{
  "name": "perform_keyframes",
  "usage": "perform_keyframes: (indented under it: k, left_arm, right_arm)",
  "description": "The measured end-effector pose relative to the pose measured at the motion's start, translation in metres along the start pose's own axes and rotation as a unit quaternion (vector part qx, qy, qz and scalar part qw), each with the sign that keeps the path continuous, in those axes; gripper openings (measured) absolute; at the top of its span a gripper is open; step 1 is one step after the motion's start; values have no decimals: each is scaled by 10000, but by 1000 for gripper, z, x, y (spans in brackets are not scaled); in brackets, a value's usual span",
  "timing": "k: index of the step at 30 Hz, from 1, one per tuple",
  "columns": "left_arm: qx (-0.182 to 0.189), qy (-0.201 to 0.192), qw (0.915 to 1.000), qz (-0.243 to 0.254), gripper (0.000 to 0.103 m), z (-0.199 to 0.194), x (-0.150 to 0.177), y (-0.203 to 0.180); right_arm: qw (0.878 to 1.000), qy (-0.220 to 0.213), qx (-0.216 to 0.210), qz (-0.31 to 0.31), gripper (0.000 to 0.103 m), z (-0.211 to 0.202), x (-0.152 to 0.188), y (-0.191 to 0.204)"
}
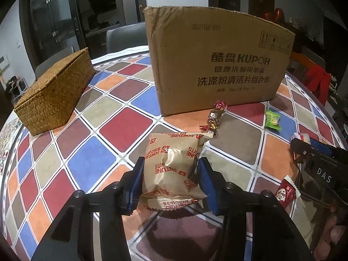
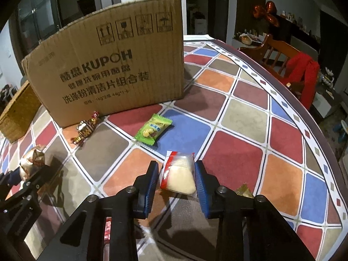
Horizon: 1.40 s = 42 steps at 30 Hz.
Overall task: Organize snacks
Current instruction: 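Grasp the tan biscuit packet with the left tool while the right tool grasps the clear pastry packet, then carry the biscuit packet and pastry packet with both tools over the cardboard box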
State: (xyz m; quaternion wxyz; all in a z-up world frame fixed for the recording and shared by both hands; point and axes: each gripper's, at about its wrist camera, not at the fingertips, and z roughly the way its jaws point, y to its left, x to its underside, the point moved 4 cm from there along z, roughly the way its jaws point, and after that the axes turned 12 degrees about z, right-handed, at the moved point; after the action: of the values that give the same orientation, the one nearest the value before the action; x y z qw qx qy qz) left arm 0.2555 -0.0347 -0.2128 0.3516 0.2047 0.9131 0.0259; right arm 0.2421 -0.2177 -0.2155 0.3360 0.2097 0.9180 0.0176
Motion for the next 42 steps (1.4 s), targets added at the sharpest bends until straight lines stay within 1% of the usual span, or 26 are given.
perform_keyframes:
  k: [18, 33, 42]
  left_arm:
    - [-49, -179, 9998, -82, 48, -37, -7, 3]
    - [-157, -468, 9987, -130, 48, -73, -23, 11]
    - [-212, -711, 9971, -156, 48, -96, -40, 16]
  right_arm:
    - [9993, -331, -196, -19, 35, -41, -11, 3]
    - [9974, -613, -358, -106, 35, -74, -25, 11]
    - [9951, -859, -460, -153, 35, -95, -40, 18]
